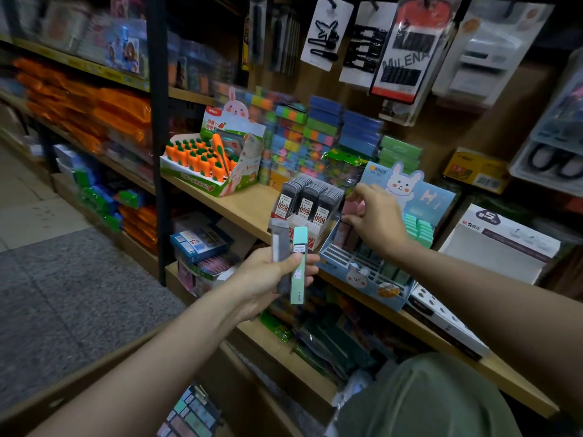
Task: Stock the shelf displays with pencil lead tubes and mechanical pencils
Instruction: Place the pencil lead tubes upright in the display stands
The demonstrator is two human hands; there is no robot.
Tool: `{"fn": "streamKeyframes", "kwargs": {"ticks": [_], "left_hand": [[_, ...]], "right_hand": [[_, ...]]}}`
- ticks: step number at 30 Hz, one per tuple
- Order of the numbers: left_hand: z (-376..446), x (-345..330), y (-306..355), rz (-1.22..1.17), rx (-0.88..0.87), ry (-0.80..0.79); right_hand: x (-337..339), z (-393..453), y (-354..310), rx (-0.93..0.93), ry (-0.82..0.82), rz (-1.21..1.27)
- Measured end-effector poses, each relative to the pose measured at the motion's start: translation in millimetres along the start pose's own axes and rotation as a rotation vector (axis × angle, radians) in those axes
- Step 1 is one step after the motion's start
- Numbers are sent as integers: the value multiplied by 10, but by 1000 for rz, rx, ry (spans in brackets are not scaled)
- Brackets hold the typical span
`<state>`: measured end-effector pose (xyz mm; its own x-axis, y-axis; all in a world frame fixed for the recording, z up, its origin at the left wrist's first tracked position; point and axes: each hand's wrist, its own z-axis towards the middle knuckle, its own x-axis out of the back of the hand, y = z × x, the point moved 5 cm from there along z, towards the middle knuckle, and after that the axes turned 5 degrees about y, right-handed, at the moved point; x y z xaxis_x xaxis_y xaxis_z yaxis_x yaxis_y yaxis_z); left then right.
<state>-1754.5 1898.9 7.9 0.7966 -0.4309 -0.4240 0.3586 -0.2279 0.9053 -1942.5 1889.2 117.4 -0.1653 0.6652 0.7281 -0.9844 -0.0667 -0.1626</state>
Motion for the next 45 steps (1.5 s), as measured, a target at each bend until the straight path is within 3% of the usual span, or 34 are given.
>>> {"fn": "streamKeyframes", "kwargs": {"ticks": [10, 13, 17, 20, 22, 25, 28, 33, 40, 45], "left_hand": [[0, 50, -38, -26, 57, -17], [4, 50, -14, -24, 25, -24], [7, -6, -15, 13, 21, -48], [-29, -56, -35, 1, 49, -75], [-42, -52, -32, 38, 40, -50], [2, 117, -31, 165, -7, 161], [53, 267, -64, 225, 44, 248], [105, 195, -158, 40, 213, 162], [44, -43, -220, 58, 158, -74], [36, -145, -270, 41, 132, -86]], "right_hand": [[51, -40, -55, 6, -8, -123], [154, -131, -225, -38, 31, 110], [3, -314, -559, -120, -355, 366], [-38, -387, -638, -166, -414, 449], [35, -350, -576, -219, -399, 483], [311, -202, -339, -259, -309, 426], [645, -71, -30, -291, -222, 406], [1007, -27, 354, -339, -126, 401], [1200, -220, 453, -205, -107, 235], [1200, -421, 428, -78, -109, 24]]}}
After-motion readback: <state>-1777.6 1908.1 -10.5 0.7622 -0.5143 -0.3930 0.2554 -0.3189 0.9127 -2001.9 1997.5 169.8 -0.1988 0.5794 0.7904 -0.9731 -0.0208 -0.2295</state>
